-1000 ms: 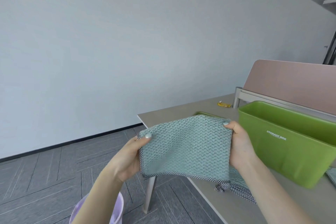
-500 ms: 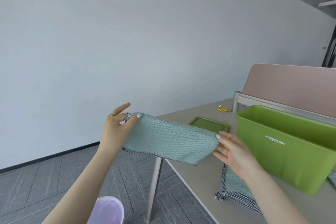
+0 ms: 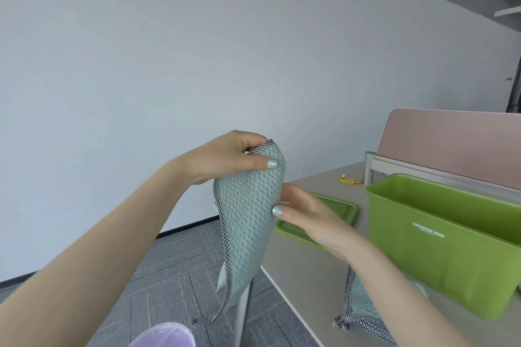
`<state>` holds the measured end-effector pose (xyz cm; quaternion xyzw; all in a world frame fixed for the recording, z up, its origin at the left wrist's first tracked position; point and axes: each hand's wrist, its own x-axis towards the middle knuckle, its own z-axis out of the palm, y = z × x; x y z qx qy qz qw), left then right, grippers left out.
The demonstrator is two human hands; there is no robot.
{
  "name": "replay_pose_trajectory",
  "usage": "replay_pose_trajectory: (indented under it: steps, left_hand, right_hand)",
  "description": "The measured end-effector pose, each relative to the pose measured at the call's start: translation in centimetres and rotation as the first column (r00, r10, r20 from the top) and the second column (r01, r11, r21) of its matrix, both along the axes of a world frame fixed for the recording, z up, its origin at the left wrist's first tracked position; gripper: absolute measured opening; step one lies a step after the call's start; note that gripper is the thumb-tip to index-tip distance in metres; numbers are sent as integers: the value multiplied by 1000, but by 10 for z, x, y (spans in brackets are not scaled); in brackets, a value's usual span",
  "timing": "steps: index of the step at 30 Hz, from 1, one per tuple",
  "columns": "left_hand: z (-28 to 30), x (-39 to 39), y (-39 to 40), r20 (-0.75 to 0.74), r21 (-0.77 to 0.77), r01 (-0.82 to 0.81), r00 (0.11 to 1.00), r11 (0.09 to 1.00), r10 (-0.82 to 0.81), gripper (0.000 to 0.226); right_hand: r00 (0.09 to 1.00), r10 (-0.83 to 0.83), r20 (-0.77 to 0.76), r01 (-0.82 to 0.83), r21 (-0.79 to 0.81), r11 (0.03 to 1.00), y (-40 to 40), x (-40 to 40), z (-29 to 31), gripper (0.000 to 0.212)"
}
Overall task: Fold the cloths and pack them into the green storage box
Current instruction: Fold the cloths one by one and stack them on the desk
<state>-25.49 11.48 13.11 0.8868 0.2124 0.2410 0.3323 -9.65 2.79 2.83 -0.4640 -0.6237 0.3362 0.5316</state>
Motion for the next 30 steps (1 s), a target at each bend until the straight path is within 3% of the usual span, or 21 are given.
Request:
replay_pose_trajectory:
  steps: [3,9,16,20,23,25,28,30]
  left_hand:
    - [5,1,2,-46,-35,58,997,998,-59,11]
    - [-3,-3,12,25,-185,91,996,978,-88,13]
    - [-24,-5,25,62,-454,-22,996,891,56,20]
    - [-50,-9,34,152,-713,-29,969,700,195,36]
    - [-84,-7,26,357,-888,213,878,407,319,62]
    - [-119,-1,12,379,-920,308,860,243,341,81]
    - [-149,3,-15,407,-913,386,881,132,239,89]
    - [-151,2,-23,444,-896,423,870,137,214,88]
  right_hand:
    - [996,81,-21,-82,-65,994,0,-11,-3,32]
    - [978,116,-172,-146,-172,974,-7,-15,-19,31]
    - [952,82,-295,-158,-243,957,-21,-15,-18,29]
    - [913,19,-409,-141,-271,952,-24,-13,-15,36]
    - [851,-18,-525,-147,-271,951,-22,-12,-12,33]
    - [797,-52,-602,-139,-267,954,-19,-12,-11,35]
    - [739,-120,-663,-111,-296,949,-17,-6,-12,39]
    - [731,-171,-661,-83,-334,939,-17,0,-14,42]
